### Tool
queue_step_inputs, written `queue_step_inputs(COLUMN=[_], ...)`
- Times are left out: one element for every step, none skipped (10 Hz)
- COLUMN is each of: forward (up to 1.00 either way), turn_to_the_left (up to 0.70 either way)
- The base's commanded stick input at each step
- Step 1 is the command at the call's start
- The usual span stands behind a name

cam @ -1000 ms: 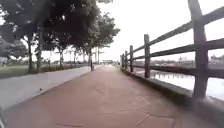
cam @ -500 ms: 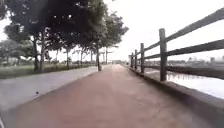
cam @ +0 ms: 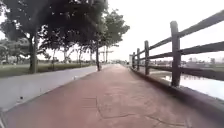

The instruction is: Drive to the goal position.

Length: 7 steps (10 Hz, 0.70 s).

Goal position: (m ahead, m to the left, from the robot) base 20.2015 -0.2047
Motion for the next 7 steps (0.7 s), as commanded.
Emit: queue_step_inputs(forward=[1.00,1.00,1.00,1.00,1.00,1.00,1.00], turn_to_the_left=[0.00,0.00,0.00,0.00,0.00,0.00,0.00])
